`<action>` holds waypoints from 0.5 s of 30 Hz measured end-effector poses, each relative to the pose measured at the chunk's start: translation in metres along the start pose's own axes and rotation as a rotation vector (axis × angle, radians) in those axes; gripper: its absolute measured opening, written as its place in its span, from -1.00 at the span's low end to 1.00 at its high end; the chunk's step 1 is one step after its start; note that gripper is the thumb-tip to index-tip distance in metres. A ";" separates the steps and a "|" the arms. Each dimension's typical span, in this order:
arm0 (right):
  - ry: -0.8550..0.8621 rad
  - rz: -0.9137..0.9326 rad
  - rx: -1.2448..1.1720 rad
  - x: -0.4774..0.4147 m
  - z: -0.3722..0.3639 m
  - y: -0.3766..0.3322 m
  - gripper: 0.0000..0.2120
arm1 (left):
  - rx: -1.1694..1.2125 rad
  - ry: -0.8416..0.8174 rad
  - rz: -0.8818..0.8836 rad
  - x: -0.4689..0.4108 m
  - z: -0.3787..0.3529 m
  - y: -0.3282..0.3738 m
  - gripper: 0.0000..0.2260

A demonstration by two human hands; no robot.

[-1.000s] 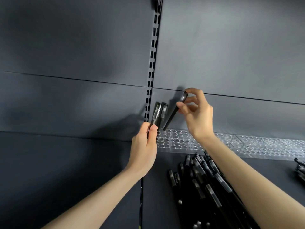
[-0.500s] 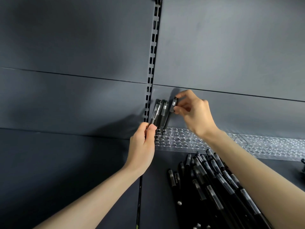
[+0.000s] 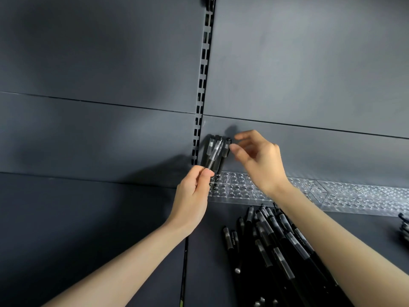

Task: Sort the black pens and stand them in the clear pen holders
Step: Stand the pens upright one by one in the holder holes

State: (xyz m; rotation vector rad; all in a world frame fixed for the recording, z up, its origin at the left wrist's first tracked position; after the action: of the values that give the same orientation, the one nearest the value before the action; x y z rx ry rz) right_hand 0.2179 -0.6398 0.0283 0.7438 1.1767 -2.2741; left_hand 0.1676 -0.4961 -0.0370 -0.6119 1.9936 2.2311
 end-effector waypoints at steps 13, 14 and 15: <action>-0.044 -0.126 -0.499 0.005 0.018 -0.010 -0.81 | -0.326 -0.042 -0.227 0.004 -0.004 -0.003 -0.79; 0.012 -0.098 -0.467 0.001 0.022 -0.009 -0.78 | -0.484 0.013 -0.326 0.004 -0.001 -0.006 -0.76; 0.071 -0.074 -0.432 -0.003 0.027 -0.008 -0.77 | -0.630 0.051 -0.415 0.003 0.002 -0.009 -0.71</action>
State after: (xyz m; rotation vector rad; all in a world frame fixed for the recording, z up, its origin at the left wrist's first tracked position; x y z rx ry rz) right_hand 0.2084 -0.6573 0.0479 0.6213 1.6792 -1.9570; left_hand 0.1672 -0.4937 -0.0463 -1.0279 1.0055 2.5416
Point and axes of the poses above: each hand's wrist, its own x-axis away from the middle knuckle, its own z-axis out of the back of the hand, y = z × x, the point moved 1 cm from there along -x, towards the middle knuckle, and after that the axes turned 3 degrees about z, right-handed, at the moved point
